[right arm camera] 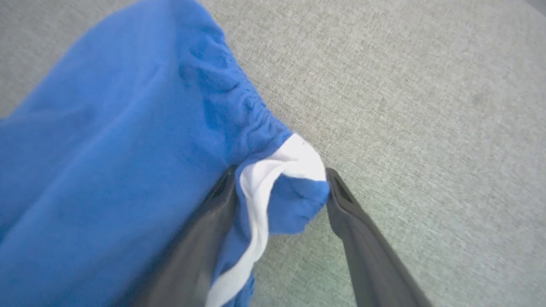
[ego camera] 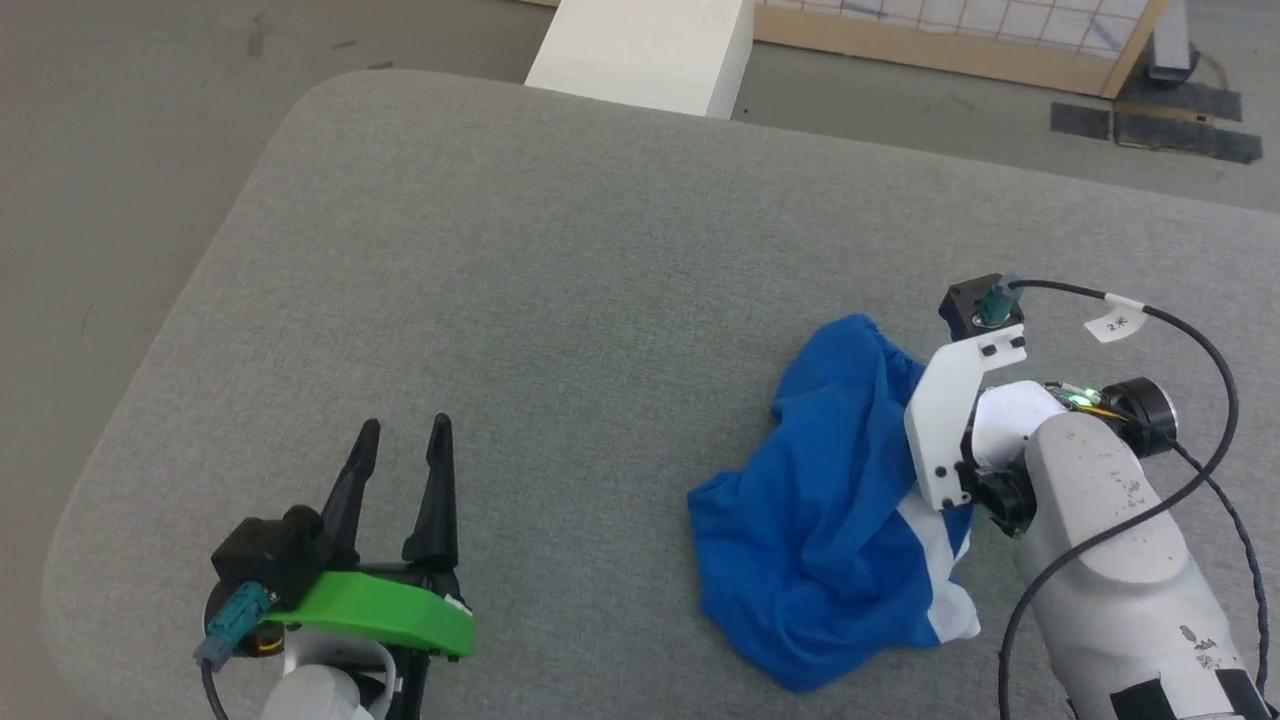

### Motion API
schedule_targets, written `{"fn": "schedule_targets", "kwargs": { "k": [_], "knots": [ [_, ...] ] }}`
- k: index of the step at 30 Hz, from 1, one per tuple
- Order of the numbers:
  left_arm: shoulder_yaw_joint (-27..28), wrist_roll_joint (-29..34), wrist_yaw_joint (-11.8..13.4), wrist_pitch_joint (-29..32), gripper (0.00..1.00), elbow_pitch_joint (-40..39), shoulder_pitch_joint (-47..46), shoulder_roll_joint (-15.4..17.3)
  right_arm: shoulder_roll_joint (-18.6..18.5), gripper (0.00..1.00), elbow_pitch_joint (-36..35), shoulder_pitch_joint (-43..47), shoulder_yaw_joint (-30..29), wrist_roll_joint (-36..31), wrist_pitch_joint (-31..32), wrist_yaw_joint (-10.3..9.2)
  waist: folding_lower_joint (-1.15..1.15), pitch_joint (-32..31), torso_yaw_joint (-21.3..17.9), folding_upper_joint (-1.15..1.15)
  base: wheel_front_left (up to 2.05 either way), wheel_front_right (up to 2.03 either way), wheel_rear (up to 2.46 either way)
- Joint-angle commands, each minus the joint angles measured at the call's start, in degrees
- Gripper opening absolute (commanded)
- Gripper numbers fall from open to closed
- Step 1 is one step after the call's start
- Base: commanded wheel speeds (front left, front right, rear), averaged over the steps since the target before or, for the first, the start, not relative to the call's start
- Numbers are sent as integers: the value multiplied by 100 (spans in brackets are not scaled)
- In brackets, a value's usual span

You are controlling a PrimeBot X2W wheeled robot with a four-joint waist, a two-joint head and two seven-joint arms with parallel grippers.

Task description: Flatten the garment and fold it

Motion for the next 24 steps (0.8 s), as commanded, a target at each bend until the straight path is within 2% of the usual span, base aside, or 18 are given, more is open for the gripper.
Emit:
{"fn": "schedule_targets", "kwargs": {
  "k": [1,2,8,11,14,18,24],
  "knots": [
    [28,32,-24,-21,100,26,-84,-35,-6,32,93,84,50,71,-77,-8,0,10,8,0,0,0,0],
    [42,33,-29,-21,100,41,-78,-41,-6,0,90,73,102,102,-178,-8,0,-11,-19,0,0,0,0],
    [98,43,-42,-21,100,78,9,-64,-6,0,-210,-78,122,399,-967,-8,0,-257,-286,0,0,0,0],
    [134,37,-44,-21,100,83,110,-73,-6,0,-621,-108,24,619,-1422,-8,0,-427,-488,0,0,0,0],
    [155,39,-45,-21,100,57,196,-80,-6,0,-1152,21,-321,704,-1697,-8,0,-563,-677,0,0,0,0],
    [174,46,-46,-21,100,10,286,-93,-22,0,-1837,565,-1143,570,-1656,-8,0,-708,-901,0,0,0,0],
    [114,29,-46,-21,100,15,326,-110,-12,0,-2366,1997,-2126,516,-972,-8,0,-790,-1012,0,0,0,0]
  ]
}}
